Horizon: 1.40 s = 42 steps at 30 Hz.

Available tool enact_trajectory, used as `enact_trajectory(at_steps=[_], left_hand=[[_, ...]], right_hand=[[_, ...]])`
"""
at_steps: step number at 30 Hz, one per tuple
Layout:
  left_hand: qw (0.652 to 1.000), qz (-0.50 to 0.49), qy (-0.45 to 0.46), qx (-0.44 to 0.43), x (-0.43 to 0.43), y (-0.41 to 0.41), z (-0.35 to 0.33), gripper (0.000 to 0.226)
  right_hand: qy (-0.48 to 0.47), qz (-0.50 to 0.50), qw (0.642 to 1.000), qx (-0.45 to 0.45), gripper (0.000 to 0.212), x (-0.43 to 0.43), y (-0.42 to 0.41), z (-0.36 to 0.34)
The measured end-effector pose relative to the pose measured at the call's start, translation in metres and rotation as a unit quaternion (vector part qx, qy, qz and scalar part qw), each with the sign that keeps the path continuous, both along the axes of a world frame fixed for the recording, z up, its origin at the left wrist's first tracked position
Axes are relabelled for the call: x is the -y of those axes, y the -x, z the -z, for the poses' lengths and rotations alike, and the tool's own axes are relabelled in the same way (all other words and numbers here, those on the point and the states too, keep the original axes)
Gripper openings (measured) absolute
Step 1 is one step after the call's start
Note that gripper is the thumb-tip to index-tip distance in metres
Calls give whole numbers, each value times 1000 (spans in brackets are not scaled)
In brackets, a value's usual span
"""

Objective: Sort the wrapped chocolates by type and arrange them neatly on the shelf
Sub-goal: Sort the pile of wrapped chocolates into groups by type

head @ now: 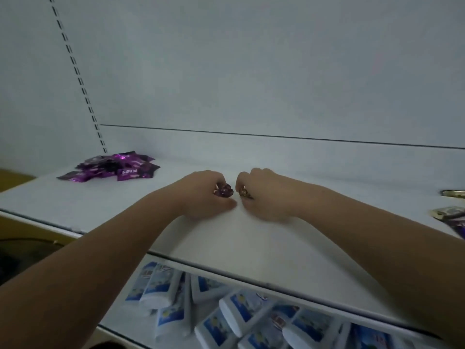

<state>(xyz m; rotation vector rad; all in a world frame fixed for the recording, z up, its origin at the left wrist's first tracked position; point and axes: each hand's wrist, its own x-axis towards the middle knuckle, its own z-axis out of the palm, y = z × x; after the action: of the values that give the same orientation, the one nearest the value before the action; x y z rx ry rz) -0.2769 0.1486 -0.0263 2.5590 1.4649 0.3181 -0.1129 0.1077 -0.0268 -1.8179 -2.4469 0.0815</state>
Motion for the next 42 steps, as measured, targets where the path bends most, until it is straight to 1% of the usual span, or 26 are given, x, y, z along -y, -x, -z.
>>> enact_trajectory(at_steps=[5,9,12,16,18,20,23,25,29,31,33,36,39,42], left_hand=[[1000,21,8,15,-41,10,7,33],[999,8,36,37,-74,13,9,53],[996,25,42,79,-91,8,12,66],[990,55,55,119,-106,4,15,81],[986,70,60,137,-109,1,15,76],[986,88,55,133,-109,-2,15,72],[984,113,38,129,-109,-1,16,72],[984,127,37,123,-108,2,14,79],[984,139,39,106,-102,3,3,90],[987,134,35,78,-100,5,-3,96],[990,134,28,32,-97,6,-10,96],[987,159,-4,-27,-86,-2,-22,80],[976,199,-48,-75,-67,-24,-29,61],[961,248,-53,-109,-48,-53,-27,53]], right_hand=[[-27,22,999,-14,29,-40,23,11],[-12,41,998,-46,31,-69,22,12],[15,29,996,-77,34,-88,19,12],[18,31,992,-119,34,-107,18,14],[16,41,986,-162,33,-113,22,14],[13,53,979,-195,37,-115,27,16],[2,64,971,-232,51,-113,36,16],[-14,54,969,-243,62,-109,38,12],[-38,56,974,-217,62,-96,38,3],[-50,59,981,-178,53,-86,35,-1],[-63,59,984,-154,41,-72,27,-10],[-81,107,983,-122,37,-43,8,-22],[-90,180,979,-40,33,-12,-14,-19],[-93,246,965,11,33,19,-36,-11]])
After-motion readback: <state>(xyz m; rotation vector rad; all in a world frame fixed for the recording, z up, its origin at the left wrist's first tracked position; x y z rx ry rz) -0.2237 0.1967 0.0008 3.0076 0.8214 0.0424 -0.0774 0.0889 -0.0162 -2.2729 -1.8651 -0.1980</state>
